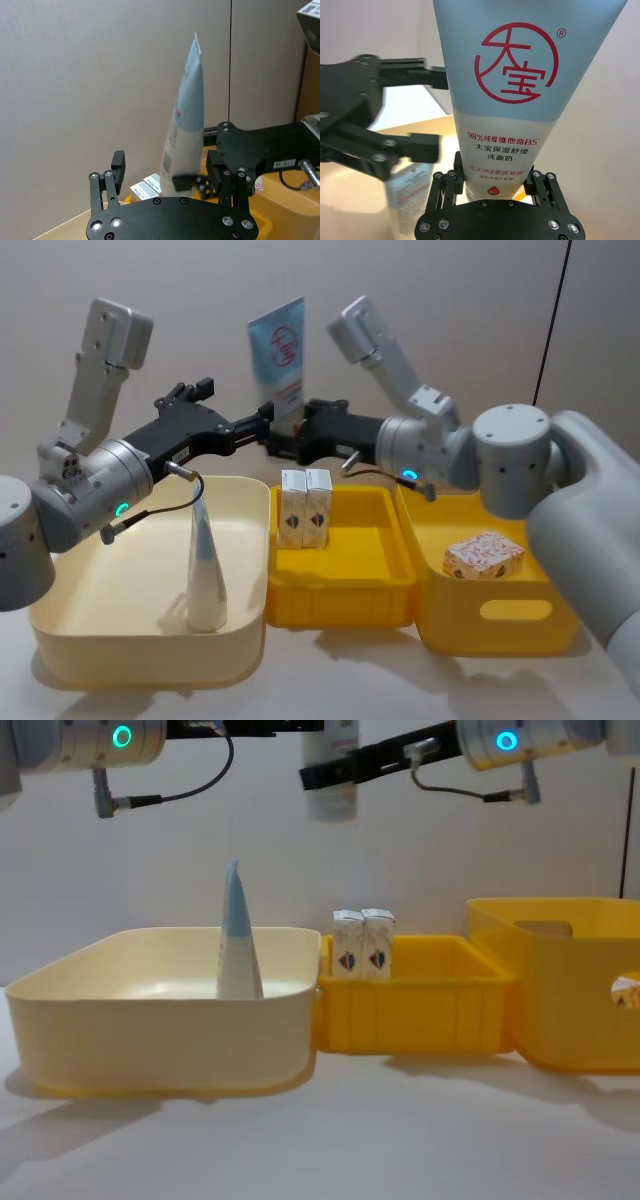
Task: Bimanual collaborative sorting of washing and personal care products
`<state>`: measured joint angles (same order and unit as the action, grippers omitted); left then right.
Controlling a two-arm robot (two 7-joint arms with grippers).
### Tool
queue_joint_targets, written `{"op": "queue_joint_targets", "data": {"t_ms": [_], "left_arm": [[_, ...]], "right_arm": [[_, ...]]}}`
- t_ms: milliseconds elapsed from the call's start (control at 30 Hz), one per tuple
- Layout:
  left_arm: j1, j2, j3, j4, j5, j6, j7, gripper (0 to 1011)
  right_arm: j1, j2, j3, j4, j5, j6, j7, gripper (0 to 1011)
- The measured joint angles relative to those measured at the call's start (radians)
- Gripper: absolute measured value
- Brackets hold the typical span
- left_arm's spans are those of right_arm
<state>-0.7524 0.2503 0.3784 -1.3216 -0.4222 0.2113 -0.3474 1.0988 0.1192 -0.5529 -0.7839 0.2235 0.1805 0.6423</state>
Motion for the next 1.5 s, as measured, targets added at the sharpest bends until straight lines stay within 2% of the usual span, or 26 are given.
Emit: {"op": "queue_joint_targets", "data": {"t_ms": [433,767,1233,1300,1500], "left_arm": [[0.000,0.000,0.000,0.000,0.000,0.000,0.000,1003],[0.000,0.000,0.000,0.000,0.000,0.000,0.000,1003],[0.000,0.000,0.000,0.000,0.000,0.000,0.000,1003],[0.000,0.000,0.000,0.000,0.000,0.000,0.000,1003],[0.000,0.000,0.000,0.000,0.000,0.000,0.000,1004]], "right_arm": [[-0.020,0.060,0.041,-0.076,-0.022,0.076,-0.117,641],[-0.034,0.092,0.071,-0.127,-0.056,0.173,-0.233,640],[-0.050,0.098,0.111,-0.145,-0.089,0.331,-0.371,640],[-0.053,0.093,0.123,-0.138,-0.093,0.376,-0.407,640],[-0.056,0.078,0.150,-0.108,-0.098,0.450,-0.465,640]]}}
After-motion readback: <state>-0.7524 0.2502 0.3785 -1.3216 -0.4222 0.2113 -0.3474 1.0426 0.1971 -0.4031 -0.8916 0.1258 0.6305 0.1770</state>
